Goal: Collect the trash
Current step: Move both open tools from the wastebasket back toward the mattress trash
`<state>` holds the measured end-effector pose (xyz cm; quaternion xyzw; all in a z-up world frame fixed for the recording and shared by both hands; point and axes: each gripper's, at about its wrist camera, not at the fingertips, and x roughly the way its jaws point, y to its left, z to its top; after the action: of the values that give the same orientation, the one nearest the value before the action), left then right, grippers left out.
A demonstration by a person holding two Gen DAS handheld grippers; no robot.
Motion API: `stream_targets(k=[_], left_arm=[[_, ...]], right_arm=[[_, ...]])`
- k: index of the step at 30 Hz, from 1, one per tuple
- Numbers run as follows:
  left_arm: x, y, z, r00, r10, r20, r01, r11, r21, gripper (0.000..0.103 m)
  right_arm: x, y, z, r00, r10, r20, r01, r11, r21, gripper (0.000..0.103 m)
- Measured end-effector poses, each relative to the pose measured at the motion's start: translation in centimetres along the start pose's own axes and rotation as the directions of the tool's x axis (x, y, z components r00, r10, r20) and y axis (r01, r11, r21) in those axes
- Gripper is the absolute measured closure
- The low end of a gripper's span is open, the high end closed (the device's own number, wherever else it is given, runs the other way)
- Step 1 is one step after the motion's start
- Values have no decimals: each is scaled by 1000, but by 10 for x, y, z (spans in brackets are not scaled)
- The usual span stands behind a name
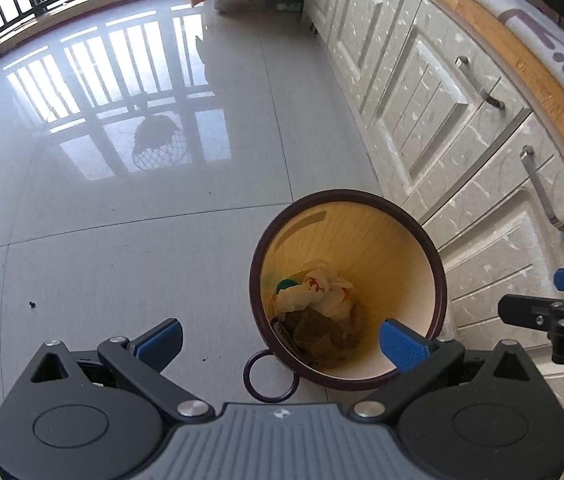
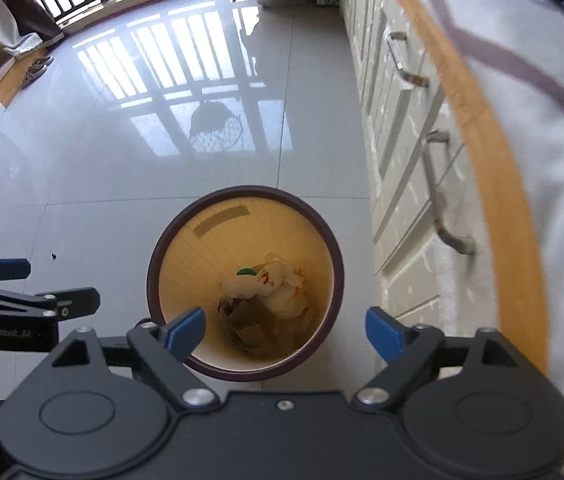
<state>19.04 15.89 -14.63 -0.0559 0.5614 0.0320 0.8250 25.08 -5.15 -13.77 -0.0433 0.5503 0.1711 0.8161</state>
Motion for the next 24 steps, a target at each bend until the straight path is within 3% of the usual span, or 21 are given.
stream_targets(k=[12, 24], left_arm=[[-43, 2, -22, 998, 43, 45, -42, 999, -27, 0], [-90, -2, -44, 990, 48, 136, -43, 998, -42, 0]], right_arm=[[-44, 15, -19, 997, 25, 77, -20, 998, -57, 0], [-88, 11, -37, 985, -2, 172, 8, 999, -35, 0]])
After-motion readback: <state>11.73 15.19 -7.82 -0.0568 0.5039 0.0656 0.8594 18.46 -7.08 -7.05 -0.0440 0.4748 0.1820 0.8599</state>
